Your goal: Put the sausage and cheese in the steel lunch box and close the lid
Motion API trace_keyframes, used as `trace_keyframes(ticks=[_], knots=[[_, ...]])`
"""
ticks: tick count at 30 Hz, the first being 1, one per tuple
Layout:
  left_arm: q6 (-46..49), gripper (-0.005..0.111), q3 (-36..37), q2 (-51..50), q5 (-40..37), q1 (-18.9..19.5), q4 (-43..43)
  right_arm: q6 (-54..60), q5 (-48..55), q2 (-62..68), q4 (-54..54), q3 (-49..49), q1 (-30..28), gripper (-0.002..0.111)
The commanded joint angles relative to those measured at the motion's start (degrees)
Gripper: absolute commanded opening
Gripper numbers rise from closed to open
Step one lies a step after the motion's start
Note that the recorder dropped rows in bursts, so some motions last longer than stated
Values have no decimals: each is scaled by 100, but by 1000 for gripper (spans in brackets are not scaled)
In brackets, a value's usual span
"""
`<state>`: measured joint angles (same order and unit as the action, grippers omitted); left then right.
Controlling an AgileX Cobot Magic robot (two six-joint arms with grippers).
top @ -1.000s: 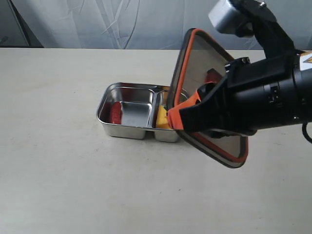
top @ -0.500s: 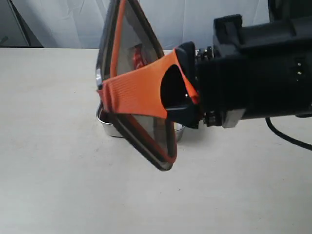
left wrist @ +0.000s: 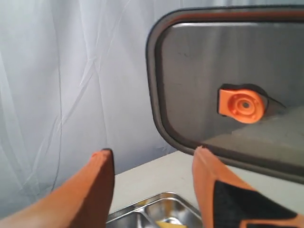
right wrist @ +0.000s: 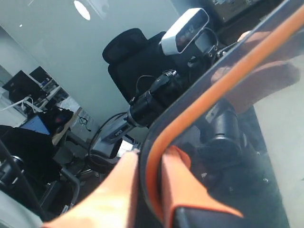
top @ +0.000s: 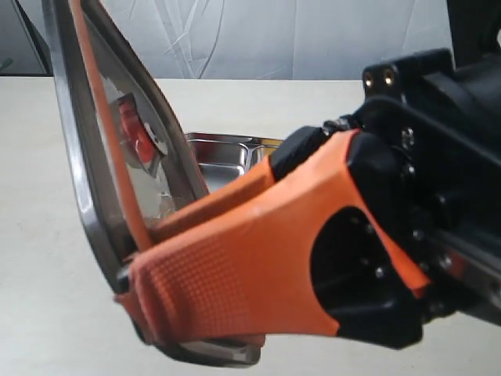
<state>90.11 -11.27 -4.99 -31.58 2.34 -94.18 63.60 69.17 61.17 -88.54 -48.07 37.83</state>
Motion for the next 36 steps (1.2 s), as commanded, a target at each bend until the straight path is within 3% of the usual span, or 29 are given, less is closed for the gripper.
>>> trace_keyframes(ticks=[1, 10, 14, 18, 23, 36], knots=[[912, 49, -213, -101, -24, -136, 550, 80, 80, -53, 22, -14, -5, -1], [1347, 49, -842, -955, 163, -465, 946, -254, 80, -31, 728, -14, -5, -1], [1563, 49, -1055, -1539, 169, -662, 1556, -540, 80, -31, 898, -14, -5, -1], [1726, 49, -1308, -1880, -301, -828, 2394, -805, 80, -16, 1134, -14, -5, -1], [3185, 49, -1573, -1902, -1136, -1010, 2467, -1135, 80, 207, 1459, -14, -5, -1], [3185, 49, -1840, -2072, -1237, -1609, 3371, -1485, 80, 1259, 1308, -27, -5, -1]])
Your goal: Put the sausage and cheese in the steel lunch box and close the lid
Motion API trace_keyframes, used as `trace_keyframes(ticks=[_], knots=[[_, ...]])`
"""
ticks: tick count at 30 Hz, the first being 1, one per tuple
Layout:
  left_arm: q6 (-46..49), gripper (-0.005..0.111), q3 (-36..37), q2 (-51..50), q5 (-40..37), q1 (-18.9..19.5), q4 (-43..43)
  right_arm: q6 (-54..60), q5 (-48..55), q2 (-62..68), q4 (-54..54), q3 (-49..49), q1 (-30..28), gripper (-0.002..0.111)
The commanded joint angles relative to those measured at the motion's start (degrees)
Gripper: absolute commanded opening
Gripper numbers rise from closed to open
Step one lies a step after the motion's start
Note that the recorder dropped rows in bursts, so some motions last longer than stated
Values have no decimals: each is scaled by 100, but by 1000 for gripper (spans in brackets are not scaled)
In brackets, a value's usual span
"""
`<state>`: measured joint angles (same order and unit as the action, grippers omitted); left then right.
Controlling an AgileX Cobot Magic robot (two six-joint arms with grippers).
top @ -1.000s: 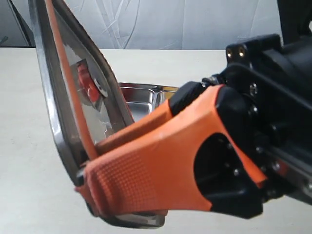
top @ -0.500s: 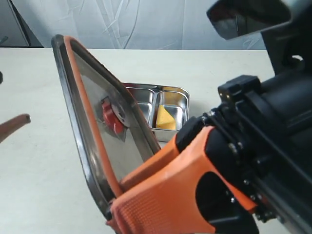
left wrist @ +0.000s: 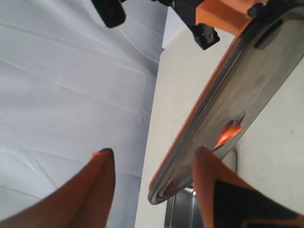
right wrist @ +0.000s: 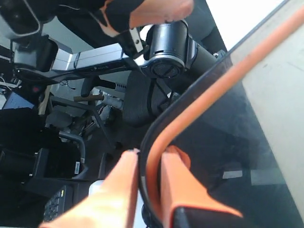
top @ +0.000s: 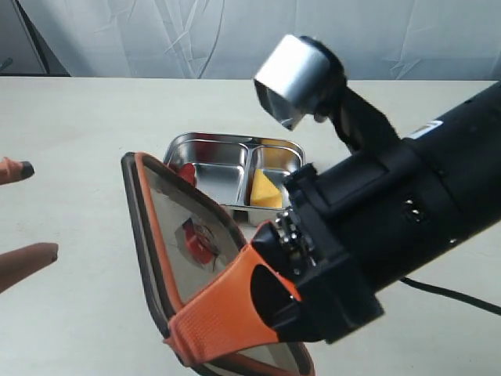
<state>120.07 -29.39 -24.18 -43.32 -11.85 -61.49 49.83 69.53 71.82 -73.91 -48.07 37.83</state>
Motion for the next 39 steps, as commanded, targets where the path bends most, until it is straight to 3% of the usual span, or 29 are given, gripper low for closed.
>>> trace_keyframes(ticks=[1, 6, 12, 19, 23, 27, 39], knots=[[190, 49, -27, -217, -63, -248, 102, -131, 43, 245, -169, -27, -5, -1], [94, 49, -27, -412, 146, -312, 99, -38, 43, 329, -880, -27, -5, -1], [-492, 43, -27, -399, 559, -312, 147, 1015, 43, 329, -2604, -27, -5, -1], [-1078, 42, -27, -30, 928, -312, 803, 1419, -815, 318, -2604, -143, -15, -1], [-2335, 42, 142, 111, 1111, -312, 1614, 1419, -1664, 318, -2604, -291, -15, -1], [-3008, 42, 436, 113, 1298, -312, 1558, 1419, -1791, 318, -2604, -528, -15, -1], [-3053, 42, 436, 113, 1298, -312, 1453, 1457, -2310, 318, -2604, -589, -4, -1]])
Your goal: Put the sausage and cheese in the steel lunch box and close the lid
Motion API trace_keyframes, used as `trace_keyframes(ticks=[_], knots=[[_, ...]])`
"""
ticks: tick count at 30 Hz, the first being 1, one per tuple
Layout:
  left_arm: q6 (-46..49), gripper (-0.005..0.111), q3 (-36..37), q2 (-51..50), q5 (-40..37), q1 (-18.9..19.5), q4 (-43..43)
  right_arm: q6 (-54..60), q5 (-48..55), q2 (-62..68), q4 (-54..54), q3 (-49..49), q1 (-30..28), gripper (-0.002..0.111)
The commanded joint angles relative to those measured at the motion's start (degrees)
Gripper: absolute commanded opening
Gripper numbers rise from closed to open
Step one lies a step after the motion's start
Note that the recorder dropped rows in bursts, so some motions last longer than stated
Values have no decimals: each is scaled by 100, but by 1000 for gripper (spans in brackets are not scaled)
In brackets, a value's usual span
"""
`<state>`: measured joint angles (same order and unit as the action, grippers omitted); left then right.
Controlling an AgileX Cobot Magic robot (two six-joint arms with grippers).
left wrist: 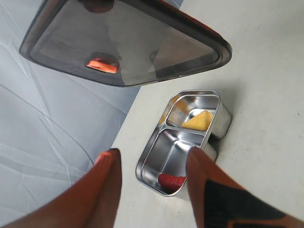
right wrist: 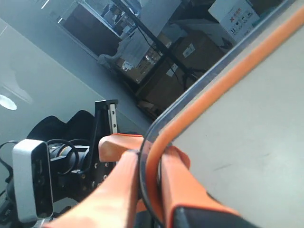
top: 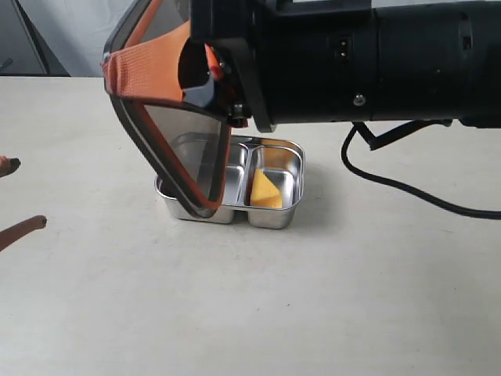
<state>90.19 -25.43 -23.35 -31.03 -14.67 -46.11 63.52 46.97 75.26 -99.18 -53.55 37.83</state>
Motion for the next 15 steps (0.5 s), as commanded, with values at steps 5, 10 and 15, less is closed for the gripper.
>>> trace_keyframes(ticks=[5, 10, 15], knots=[[-66, 42, 39, 29, 69, -30, -85, 89, -248, -25, -77, -41, -4, -1], [-66, 42, 39, 29, 69, -30, -85, 64, -653, -35, -77, 70, 248, -1], [-66, 42, 39, 29, 69, -30, -85, 235, -2080, -35, -77, 181, 1197, -1]])
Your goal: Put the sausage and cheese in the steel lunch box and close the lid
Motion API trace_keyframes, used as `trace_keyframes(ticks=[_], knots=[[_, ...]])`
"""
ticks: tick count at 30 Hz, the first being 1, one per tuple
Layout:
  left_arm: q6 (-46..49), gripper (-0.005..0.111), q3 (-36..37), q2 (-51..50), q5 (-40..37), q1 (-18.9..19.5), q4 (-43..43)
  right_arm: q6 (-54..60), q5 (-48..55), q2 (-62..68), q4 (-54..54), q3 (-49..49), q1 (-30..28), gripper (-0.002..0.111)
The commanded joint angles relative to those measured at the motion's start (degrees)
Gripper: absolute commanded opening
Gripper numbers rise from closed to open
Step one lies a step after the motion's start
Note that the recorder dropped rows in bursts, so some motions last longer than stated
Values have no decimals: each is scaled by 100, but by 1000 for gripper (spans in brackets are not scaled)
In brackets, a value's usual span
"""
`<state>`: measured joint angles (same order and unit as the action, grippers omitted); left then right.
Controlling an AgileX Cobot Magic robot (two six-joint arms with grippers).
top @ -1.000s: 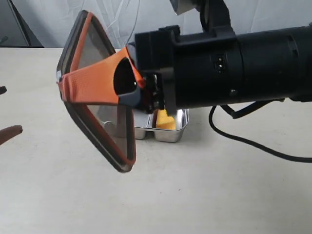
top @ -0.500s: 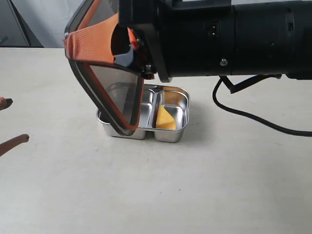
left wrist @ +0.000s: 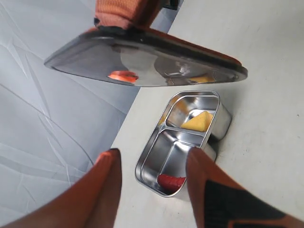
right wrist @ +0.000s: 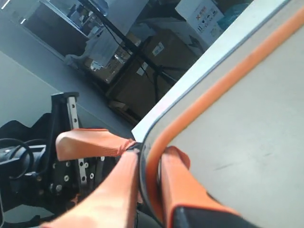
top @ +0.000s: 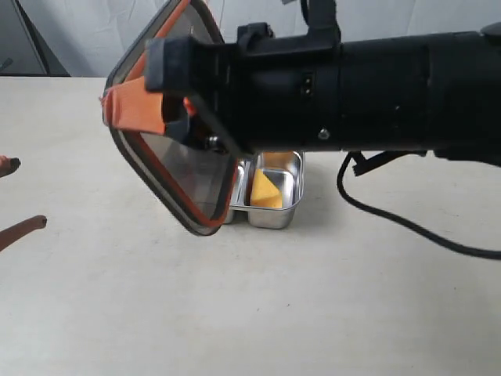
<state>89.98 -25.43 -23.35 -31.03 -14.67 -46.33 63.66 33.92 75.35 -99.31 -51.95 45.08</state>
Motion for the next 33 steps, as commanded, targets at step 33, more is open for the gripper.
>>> trace_keyframes(ticks=[33], knots=[[-45, 42, 39, 29, 69, -30, -63, -12173, -8453, -379, 12146, 1448, 1154, -1]])
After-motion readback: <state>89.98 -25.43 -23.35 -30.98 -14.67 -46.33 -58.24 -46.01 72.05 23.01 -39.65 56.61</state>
